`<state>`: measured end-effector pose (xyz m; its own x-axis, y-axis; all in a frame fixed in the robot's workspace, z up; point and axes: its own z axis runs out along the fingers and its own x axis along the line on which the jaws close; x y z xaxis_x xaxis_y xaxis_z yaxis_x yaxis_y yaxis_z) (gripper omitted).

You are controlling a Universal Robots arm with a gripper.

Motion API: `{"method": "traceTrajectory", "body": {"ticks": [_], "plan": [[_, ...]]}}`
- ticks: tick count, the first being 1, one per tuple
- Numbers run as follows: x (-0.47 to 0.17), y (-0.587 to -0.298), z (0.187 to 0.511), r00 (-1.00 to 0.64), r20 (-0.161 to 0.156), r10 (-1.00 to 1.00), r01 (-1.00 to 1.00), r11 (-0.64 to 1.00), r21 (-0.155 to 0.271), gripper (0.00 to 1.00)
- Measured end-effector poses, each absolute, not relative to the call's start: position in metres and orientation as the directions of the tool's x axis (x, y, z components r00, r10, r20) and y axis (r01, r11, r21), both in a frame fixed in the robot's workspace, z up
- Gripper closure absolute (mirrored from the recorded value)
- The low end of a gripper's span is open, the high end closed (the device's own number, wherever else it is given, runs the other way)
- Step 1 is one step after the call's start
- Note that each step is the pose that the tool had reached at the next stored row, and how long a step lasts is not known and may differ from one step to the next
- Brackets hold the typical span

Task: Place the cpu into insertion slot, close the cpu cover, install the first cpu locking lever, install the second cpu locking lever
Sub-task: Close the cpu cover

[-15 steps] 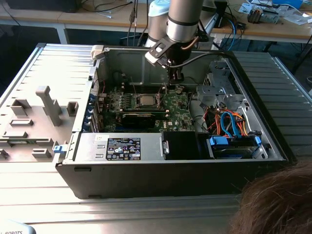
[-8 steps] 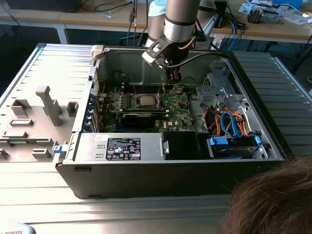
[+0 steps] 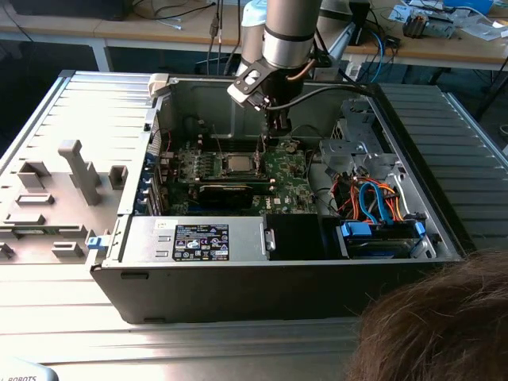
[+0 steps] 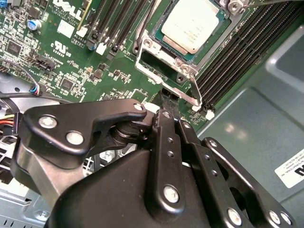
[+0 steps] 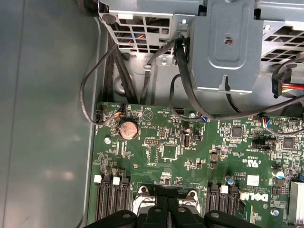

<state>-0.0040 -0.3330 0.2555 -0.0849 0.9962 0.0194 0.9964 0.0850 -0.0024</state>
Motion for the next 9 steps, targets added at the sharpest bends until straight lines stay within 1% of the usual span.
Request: {"method": "traceTrajectory", "body": {"ticks": [9], "plan": [[-0.0133, -0.3330, 0.2555, -0.085, 0.019, 0.996, 0.996, 0.085, -0.002, 0.89]]}}
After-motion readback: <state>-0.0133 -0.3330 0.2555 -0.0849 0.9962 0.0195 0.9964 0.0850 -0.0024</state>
